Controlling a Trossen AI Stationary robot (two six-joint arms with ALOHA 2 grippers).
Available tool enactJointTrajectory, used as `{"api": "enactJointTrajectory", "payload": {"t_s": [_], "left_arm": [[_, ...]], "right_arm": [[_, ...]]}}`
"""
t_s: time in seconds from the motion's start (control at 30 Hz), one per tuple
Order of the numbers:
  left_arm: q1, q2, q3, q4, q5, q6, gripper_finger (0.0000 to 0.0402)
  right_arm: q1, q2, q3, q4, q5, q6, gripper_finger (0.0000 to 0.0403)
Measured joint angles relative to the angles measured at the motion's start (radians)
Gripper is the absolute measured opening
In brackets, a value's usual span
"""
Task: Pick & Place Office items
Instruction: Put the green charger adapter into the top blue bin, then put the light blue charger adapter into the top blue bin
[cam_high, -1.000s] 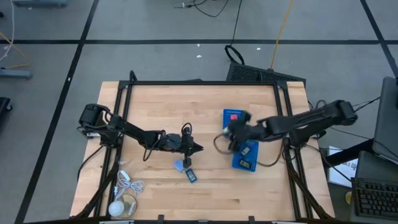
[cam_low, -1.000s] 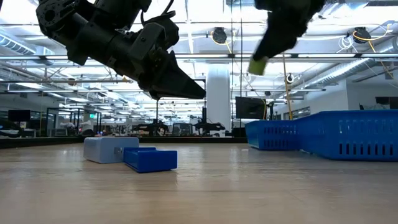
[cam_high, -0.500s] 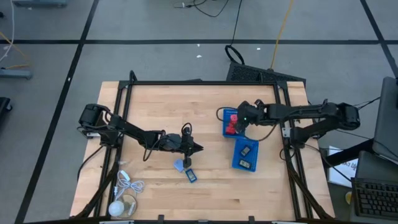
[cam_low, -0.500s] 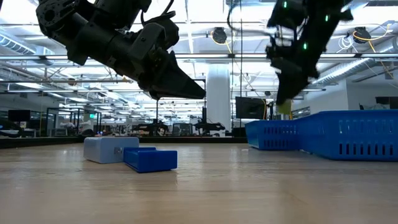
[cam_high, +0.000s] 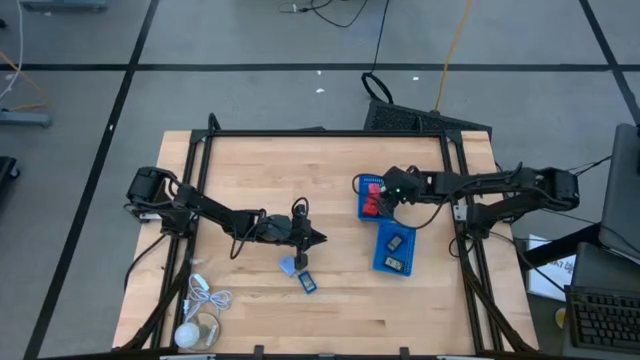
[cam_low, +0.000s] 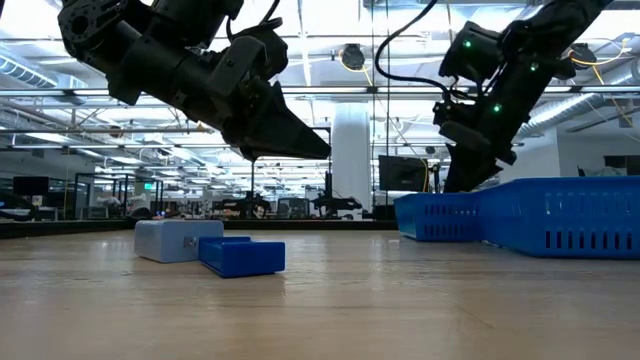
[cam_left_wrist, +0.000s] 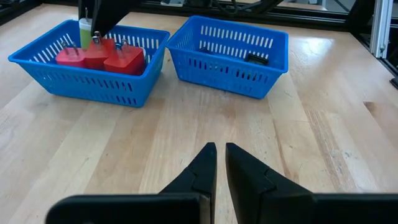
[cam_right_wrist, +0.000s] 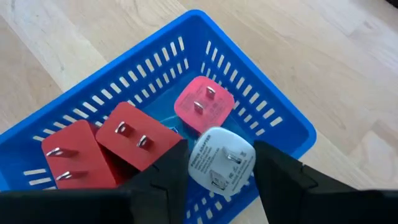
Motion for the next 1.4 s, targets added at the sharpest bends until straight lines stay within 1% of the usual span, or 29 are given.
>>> {"api": "enactJointTrajectory", "payload": {"t_s": [0.03, 0.07, 0.2, 0.27, 0.33, 0.43, 0.57, 0.63, 0.7, 0.8, 0.9, 1.0, 1.1, 1.17, 1.23, 1.3, 1.4], "left_arm": [[0.0, 0.0, 0.0, 0.0, 0.0, 0.0, 0.0037], [0.0, 0.0, 0.0, 0.0, 0.0, 0.0, 0.0037], [0.0, 0.0, 0.0, 0.0, 0.0, 0.001, 0.0037], [0.0, 0.0, 0.0, 0.0, 0.0, 0.001, 0.0037], [0.0, 0.0, 0.0, 0.0, 0.0, 0.006, 0.0037], [0.0, 0.0, 0.0, -0.014, 0.0, 0.019, 0.0037], [-0.007, -0.049, 0.0, -0.084, -0.003, 0.027, 0.0037], [-0.017, -0.091, 0.0, -0.168, -0.012, 0.027, 0.004], [-0.034, -0.134, 0.0, -0.264, -0.01, 0.018, 0.0053], [-0.066, -0.19, 0.001, -0.4, -0.011, 0.006, 0.0092], [-0.098, -0.198, 0.0, -0.485, -0.013, -0.013, 0.0144], [-0.119, -0.197, 0.0, -0.548, -0.024, -0.054, 0.0197], [-0.139, -0.197, 0.0, -0.63, -0.027, -0.033, 0.0237], [-0.155, -0.196, 0.0, -0.672, -0.008, -0.003, 0.0254], [-0.171, -0.196, 0.0, -0.703, 0.038, 0.023, 0.0263], [-0.183, -0.196, -0.001, -0.732, 0.079, 0.052, 0.0268], [-0.194, -0.196, -0.001, -0.716, 0.088, 0.067, 0.0269]], "right_arm": [[0.0, 0.0, -0.002, 0.007, 0.0, -0.001, 0.0143], [0.0, 0.0, -0.002, 0.01, -0.001, -0.001, 0.0157], [0.0, 0.002, -0.006, 0.011, -0.005, -0.004, 0.0244], [0.0, 0.002, -0.005, 0.015, -0.004, -0.004, 0.0278], [0.0, 0.002, -0.005, 0.019, -0.004, -0.004, 0.0301], [0.0, -0.001, -0.005, 0.037, -0.007, 0.007, 0.032], [0.0, -0.041, -0.005, 0.088, -0.087, 0.044, 0.0326], [0.005, -0.074, -0.005, 0.116, -0.134, 0.054, 0.0324], [0.017, -0.113, -0.005, 0.158, -0.161, 0.054, 0.0321], [0.06, -0.164, -0.004, 0.266, -0.159, 0.007, 0.0318], [0.112, -0.196, -0.004, 0.424, -0.158, -0.078, 0.0318], [0.163, -0.199, -0.004, 0.576, -0.159, -0.161, 0.0318], [0.21, -0.186, -0.004, 0.675, -0.158, -0.224, 0.0318], [0.235, -0.171, -0.004, 0.703, -0.158, -0.248, 0.0318], [0.253, -0.153, -0.004, 0.721, -0.158, -0.263, 0.0318], [0.263, -0.134, -0.004, 0.726, -0.158, -0.266, 0.0318], [0.271, -0.1, -0.005, 0.722, -0.158, -0.264, 0.0318]]}}
